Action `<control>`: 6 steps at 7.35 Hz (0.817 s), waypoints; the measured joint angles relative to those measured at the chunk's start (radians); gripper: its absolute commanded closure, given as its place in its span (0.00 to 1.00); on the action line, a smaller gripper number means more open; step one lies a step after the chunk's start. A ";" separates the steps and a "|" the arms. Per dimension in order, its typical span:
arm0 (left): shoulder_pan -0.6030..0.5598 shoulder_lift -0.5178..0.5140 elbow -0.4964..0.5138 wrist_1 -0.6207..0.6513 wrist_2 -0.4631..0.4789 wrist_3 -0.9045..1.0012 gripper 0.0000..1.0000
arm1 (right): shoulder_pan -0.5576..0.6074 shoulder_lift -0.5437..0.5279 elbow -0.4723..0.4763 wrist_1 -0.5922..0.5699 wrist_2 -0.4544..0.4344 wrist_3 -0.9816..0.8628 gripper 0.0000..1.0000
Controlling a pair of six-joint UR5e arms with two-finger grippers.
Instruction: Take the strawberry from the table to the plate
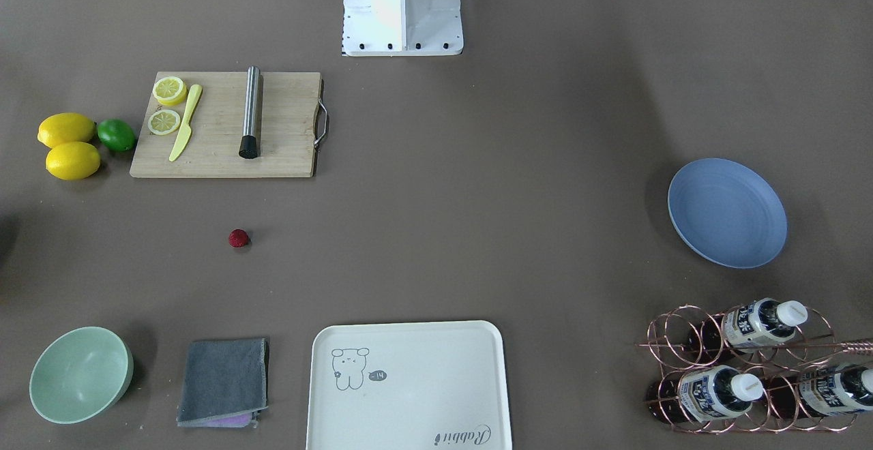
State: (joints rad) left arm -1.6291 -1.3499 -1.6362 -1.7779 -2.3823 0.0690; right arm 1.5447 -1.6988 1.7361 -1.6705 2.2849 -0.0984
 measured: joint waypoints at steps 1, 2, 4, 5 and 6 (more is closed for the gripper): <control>0.000 0.000 -0.003 0.000 0.000 0.000 0.02 | 0.000 0.000 0.000 0.000 -0.001 0.000 0.00; 0.000 0.000 -0.007 0.000 0.000 0.000 0.02 | 0.000 0.001 0.000 0.000 -0.001 0.000 0.00; 0.000 -0.001 -0.010 0.000 0.000 0.000 0.02 | 0.000 0.001 0.000 0.000 -0.001 0.000 0.00; 0.000 -0.001 -0.012 -0.001 0.000 0.000 0.02 | 0.000 0.001 0.000 0.000 -0.001 0.000 0.00; 0.000 -0.001 -0.014 -0.001 0.000 0.000 0.02 | 0.000 0.001 0.000 0.000 -0.001 0.000 0.00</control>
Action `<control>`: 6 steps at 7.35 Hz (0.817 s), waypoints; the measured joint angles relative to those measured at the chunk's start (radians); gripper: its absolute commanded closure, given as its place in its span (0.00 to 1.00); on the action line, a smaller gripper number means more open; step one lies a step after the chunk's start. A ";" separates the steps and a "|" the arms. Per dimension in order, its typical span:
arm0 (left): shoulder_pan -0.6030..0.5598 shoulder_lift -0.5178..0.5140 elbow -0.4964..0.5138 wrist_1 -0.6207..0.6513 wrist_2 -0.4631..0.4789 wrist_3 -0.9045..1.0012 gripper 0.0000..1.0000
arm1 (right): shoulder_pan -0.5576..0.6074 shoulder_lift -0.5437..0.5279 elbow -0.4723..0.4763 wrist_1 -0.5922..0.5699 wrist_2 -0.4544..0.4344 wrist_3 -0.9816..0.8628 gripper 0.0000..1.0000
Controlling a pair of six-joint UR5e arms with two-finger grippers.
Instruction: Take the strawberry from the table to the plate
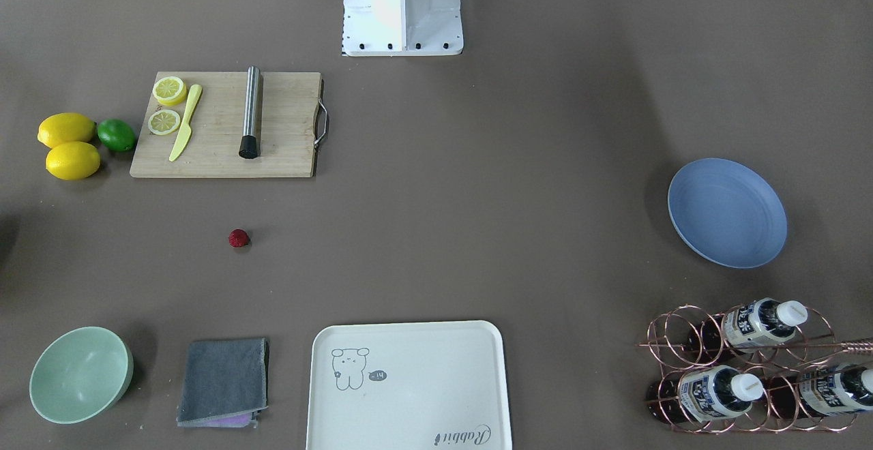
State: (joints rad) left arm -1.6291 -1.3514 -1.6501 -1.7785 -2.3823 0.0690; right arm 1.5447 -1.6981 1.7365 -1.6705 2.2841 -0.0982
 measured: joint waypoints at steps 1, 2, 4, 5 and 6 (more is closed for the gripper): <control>0.000 0.000 -0.003 0.000 0.000 0.000 0.02 | 0.000 0.000 0.000 0.000 0.000 0.000 0.00; 0.000 0.001 -0.006 0.001 0.000 0.000 0.02 | 0.000 0.000 0.000 0.000 0.001 0.000 0.00; 0.000 -0.001 -0.009 0.001 0.000 -0.001 0.02 | 0.000 0.000 0.000 0.000 0.012 0.001 0.00; 0.000 -0.003 -0.009 0.001 0.000 -0.002 0.02 | 0.000 0.000 0.000 0.000 0.016 0.000 0.00; 0.000 -0.007 -0.009 0.001 0.000 -0.004 0.02 | 0.000 0.000 0.000 0.001 0.017 0.000 0.00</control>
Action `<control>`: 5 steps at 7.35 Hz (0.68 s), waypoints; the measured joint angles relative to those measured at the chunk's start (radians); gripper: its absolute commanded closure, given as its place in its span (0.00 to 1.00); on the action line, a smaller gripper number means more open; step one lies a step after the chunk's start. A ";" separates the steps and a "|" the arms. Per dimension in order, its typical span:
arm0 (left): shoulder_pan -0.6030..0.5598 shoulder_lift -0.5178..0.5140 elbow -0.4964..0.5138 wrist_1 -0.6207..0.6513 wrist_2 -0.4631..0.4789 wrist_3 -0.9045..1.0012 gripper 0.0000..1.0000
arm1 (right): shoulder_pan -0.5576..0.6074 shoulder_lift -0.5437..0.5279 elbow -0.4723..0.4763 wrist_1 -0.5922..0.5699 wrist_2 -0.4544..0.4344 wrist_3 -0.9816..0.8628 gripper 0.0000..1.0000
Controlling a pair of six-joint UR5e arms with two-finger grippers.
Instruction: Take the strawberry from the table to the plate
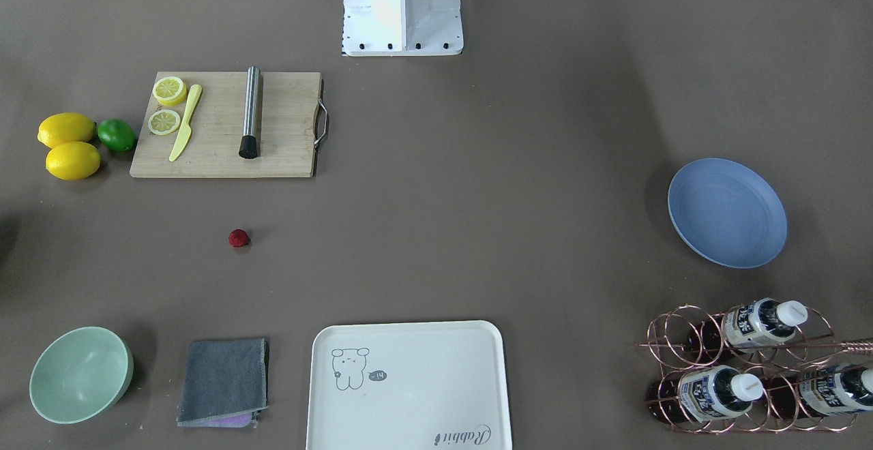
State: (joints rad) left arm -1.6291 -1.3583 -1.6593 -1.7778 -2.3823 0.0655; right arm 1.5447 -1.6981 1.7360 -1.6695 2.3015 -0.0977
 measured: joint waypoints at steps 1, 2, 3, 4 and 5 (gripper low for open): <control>0.000 -0.004 -0.001 0.000 0.000 0.000 0.02 | 0.000 0.000 0.000 0.000 0.001 0.001 0.00; 0.001 -0.008 -0.004 -0.007 -0.001 0.001 0.02 | 0.000 0.000 -0.001 0.000 0.001 0.001 0.00; 0.001 -0.012 -0.009 -0.035 -0.002 0.001 0.02 | 0.000 0.000 -0.001 0.000 0.001 0.001 0.00; 0.001 -0.025 -0.002 -0.072 -0.006 -0.004 0.01 | 0.000 0.000 0.000 -0.001 0.002 0.002 0.00; 0.003 -0.054 0.020 -0.081 -0.018 -0.006 0.01 | 0.000 0.003 0.002 -0.001 0.002 0.002 0.00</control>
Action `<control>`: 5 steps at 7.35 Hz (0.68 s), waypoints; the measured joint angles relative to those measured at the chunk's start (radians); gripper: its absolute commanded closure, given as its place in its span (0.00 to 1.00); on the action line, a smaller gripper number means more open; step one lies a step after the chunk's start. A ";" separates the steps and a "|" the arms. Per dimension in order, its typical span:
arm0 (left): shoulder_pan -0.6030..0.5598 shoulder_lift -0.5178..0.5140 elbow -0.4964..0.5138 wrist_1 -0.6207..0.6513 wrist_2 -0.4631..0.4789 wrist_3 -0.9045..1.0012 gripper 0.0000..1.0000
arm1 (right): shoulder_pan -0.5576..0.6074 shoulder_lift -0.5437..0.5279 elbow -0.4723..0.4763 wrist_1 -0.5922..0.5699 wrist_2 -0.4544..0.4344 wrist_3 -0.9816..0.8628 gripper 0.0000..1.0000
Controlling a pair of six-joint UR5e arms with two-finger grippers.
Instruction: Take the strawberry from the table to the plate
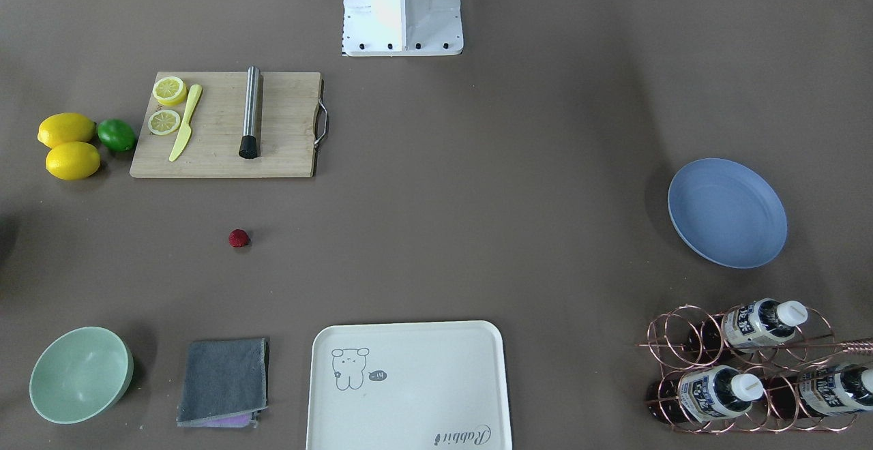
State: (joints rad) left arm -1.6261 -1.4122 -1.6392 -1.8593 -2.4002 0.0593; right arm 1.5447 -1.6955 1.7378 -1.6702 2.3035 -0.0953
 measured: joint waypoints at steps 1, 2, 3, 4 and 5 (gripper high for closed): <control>0.002 -0.035 0.031 0.002 -0.017 0.002 0.01 | 0.000 0.010 0.002 0.001 0.014 0.000 0.00; 0.004 -0.062 0.052 -0.001 -0.039 0.005 0.01 | 0.000 0.026 0.004 0.015 0.045 -0.002 0.00; 0.004 -0.079 0.059 -0.015 -0.058 0.003 0.01 | 0.000 0.035 0.005 0.072 0.070 -0.003 0.00; 0.005 -0.104 0.072 -0.053 -0.070 0.001 0.02 | 0.000 0.034 0.006 0.173 0.090 0.001 0.00; 0.016 -0.143 0.093 -0.100 -0.073 0.000 0.03 | -0.002 0.035 0.007 0.251 0.112 0.017 0.00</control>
State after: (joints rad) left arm -1.6098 -1.5556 -1.5458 -1.9596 -2.4735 0.0597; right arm 1.5428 -1.6609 1.7450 -1.4188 2.4151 -0.0779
